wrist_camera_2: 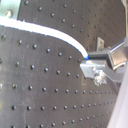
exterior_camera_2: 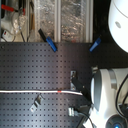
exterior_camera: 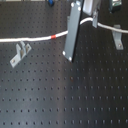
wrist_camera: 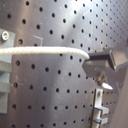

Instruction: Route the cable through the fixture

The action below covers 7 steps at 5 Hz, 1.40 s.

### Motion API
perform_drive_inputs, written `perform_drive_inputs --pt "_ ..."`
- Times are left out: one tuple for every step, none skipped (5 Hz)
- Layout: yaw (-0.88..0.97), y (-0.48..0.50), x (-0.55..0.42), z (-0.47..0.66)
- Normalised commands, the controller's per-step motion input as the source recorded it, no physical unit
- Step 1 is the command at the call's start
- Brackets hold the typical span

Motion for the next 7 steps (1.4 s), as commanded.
perform_drive_inputs --pt "0.11 0.043 0.033 0.00" --pt "-0.07 -0.111 -0.041 0.00" --pt "-0.17 -0.391 -0.310 -0.18" --pt "-0.15 -0.375 -0.288 -0.15" --pt "0.14 -0.093 -0.423 -0.01" --pt "0.18 0.127 -0.185 -0.24" --pt "0.00 0.000 0.000 0.01"
